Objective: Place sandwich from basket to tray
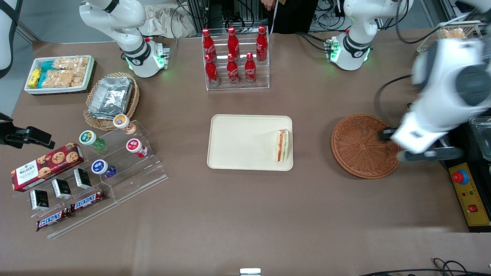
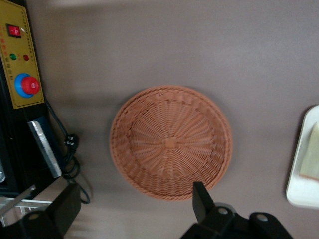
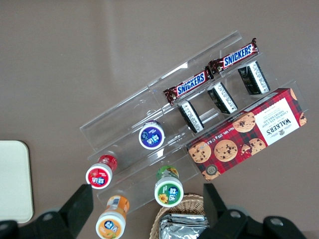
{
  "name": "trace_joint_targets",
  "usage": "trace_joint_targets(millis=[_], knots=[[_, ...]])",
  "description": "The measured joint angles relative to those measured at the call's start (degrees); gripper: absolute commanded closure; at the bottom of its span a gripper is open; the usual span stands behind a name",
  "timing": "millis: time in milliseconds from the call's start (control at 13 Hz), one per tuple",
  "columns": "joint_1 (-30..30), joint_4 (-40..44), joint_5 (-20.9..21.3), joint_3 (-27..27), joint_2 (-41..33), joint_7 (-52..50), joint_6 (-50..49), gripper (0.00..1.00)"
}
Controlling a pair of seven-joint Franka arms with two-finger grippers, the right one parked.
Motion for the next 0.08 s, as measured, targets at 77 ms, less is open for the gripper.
trace_joint_targets(millis=[77], knots=[[-0.13, 0.45, -2.47, 3.94, -1.4, 5.92, -0.61, 0.0]])
